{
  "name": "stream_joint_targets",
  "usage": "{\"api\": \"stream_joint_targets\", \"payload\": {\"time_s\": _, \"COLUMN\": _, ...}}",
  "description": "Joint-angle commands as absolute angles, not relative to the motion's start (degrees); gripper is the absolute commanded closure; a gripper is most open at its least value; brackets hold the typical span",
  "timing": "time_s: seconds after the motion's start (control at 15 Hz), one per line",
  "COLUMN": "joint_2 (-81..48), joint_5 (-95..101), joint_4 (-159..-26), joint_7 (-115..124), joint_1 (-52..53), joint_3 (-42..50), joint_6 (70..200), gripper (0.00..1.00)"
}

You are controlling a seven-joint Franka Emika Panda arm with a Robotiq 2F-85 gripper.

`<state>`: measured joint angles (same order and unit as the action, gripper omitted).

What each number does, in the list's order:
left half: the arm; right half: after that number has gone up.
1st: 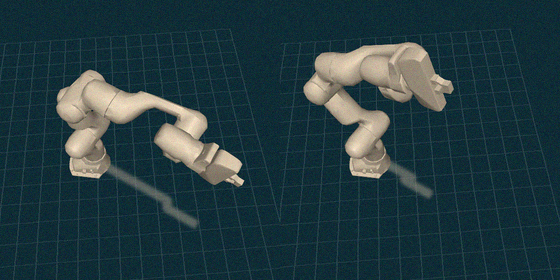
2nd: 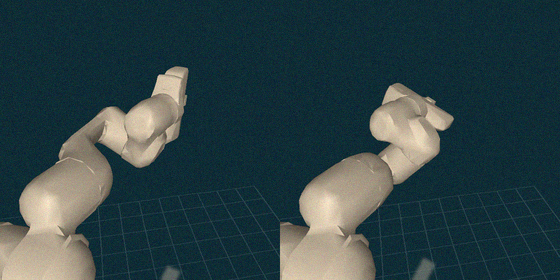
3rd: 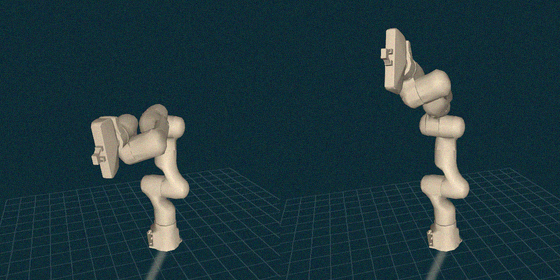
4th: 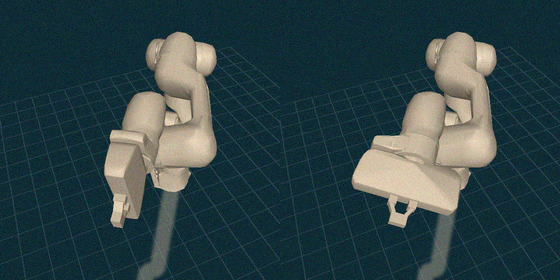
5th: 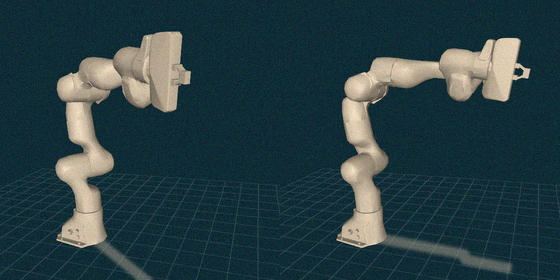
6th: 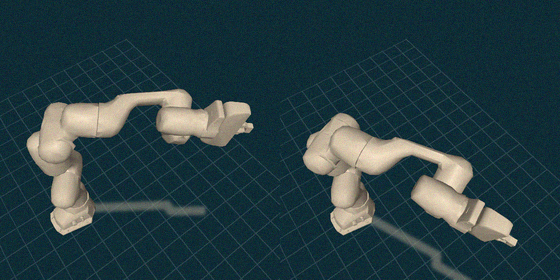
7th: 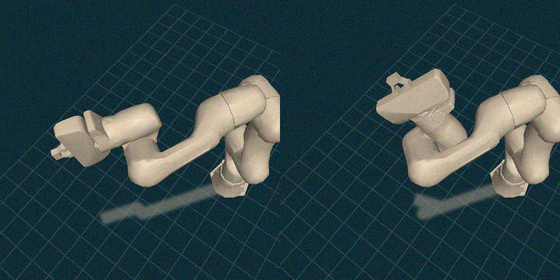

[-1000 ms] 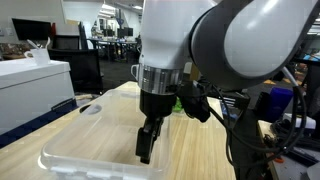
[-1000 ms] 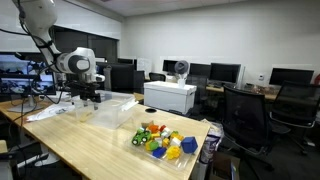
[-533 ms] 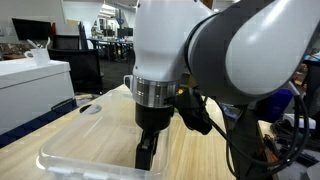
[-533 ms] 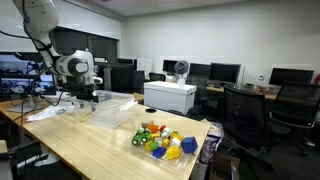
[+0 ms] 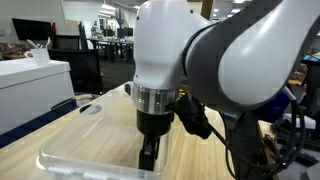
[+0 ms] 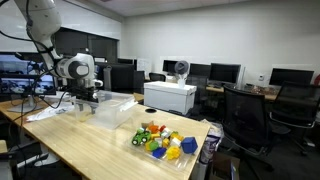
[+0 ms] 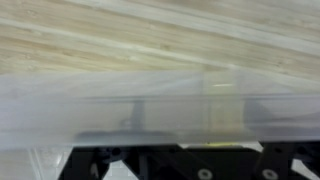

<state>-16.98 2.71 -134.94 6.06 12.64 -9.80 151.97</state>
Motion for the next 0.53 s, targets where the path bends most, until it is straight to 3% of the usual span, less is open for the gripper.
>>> {"api": "stream_joint_targets", "payload": {"time_s": 0.0, "joint_2": -18.9, "joint_5": 1.4, "joint_4": -134.2, "joint_7": 3.4, "joint_1": 11.7, "joint_3": -10.3, "joint_6": 153.8, "gripper": 0.00}}
{"api": "stream_joint_targets", "payload": {"time_s": 0.47, "joint_2": -20.6, "joint_5": 2.0, "joint_4": -133.8, "joint_7": 5.4, "joint_1": 10.4, "joint_3": -7.0, "joint_6": 155.7, "gripper": 0.00}}
